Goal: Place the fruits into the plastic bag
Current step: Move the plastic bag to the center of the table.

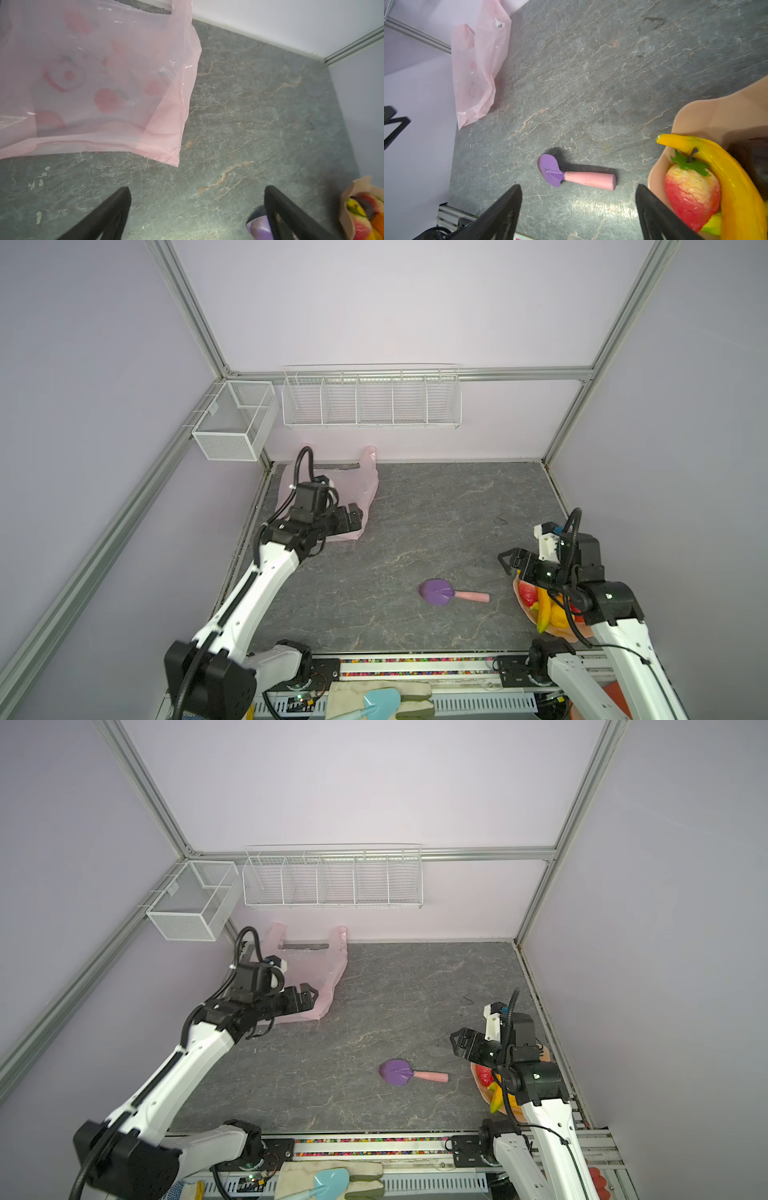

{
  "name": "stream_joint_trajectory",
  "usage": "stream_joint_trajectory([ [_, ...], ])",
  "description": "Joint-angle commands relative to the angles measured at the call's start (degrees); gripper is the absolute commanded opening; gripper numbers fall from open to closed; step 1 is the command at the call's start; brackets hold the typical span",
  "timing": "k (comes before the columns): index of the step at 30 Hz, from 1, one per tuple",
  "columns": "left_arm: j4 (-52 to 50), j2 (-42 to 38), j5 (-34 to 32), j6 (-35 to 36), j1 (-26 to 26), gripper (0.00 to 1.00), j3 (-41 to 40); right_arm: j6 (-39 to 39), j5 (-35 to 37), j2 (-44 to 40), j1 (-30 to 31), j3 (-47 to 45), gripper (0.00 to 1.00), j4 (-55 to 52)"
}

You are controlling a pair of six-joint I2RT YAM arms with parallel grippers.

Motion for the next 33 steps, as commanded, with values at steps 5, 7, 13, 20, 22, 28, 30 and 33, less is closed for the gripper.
stream_joint_trajectory([
  [5, -12.68, 29.47, -11.52, 6.24, -2.91, 0.98, 27.35, 2.40, -4.52, 1.32, 1.46, 2.44, 0.88, 2.41],
  [7, -17.94, 38.19, -14.07, 6.01, -2.87, 0.95, 36.18, 3.08, -5.94, 1.62, 1.81, 2.92, 0.88, 2.82],
  [13, -24.27, 54.61, -20.33, 6.48, -2.79, 0.92, 53.90, 5.64, -7.80, 3.28, 4.37, 3.57, 0.88, 4.12],
  [20, -26.26, 62.05, -23.09, 7.64, -2.85, 0.62, 60.53, 7.68, -5.99, 7.26, 8.88, 6.50, 0.88, 7.25],
  [22, -24.35, 60.73, -21.97, 8.55, -2.88, 0.48, 57.40, 8.42, -5.64, 9.02, 8.94, 6.83, 0.88, 8.49],
  [28, -15.02, 49.62, -18.46, 14.92, -5.09, 0.13, 40.93, 11.88, -6.34, 18.65, 8.94, 10.26, 0.88, 12.24],
  [30, -12.03, 44.60, -17.70, 18.07, -7.34, 0.06, 34.24, 12.53, -6.31, 22.39, 8.95, 12.48, 0.88, 13.71],
  [33, -7.97, 36.82, -17.62, 21.29, -11.93, 0.03, 23.82, 13.77, -5.81, 28.32, 8.90, 16.12, 0.88, 14.79],
])
